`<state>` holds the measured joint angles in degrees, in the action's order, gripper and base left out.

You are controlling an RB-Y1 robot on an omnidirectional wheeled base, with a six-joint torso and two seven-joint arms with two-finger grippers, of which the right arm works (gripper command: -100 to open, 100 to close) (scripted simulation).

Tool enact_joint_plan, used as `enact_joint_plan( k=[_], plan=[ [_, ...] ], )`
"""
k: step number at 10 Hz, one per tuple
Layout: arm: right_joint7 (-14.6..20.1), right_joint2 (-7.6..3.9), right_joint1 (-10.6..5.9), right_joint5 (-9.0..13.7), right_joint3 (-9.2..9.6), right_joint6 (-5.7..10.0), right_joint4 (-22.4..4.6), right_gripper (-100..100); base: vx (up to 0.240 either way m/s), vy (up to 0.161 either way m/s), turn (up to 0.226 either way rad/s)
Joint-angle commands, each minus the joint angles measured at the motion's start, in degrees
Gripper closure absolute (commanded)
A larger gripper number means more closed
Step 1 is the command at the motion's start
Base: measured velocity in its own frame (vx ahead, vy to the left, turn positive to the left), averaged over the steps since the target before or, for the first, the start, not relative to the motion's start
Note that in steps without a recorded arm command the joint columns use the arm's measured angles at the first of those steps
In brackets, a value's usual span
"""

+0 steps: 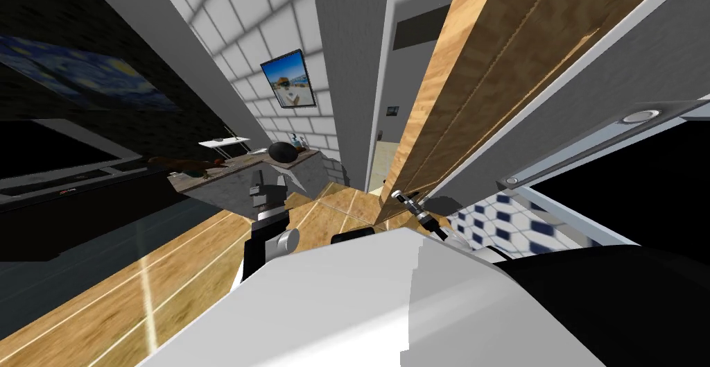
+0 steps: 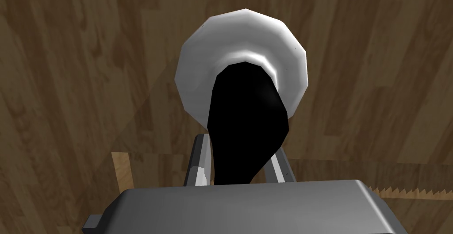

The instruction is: Pull the door open

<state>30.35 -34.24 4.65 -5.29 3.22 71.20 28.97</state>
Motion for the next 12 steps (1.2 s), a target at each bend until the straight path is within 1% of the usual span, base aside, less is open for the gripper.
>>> enact_joint_plan(
  k=[1, 5, 8, 9, 12],
  plan=[
    [0.0, -0.28, 0.56, 0.0, -0.21, 0.95, -0.1, 100, -0.199, -0.113, 0.222],
    [0.1, -0.90, 1.40, 0.1, -0.59, 3.83, -1.9, 100, -0.222, -0.093, 0.209],
    [0.2, -1.30, 1.95, 0.1, -0.84, 5.73, -3.0, 100, -0.217, -0.112, 0.176],
    [0.2, -0.78, 1.44, -0.1, -0.47, 5.94, -3.8, 100, -0.085, -0.044, 0.039],
    [0.2, -0.93, 1.38, -0.2, -0.42, 7.16, -5.0, 100, -0.176, -0.071, 0.171]
  ],
)
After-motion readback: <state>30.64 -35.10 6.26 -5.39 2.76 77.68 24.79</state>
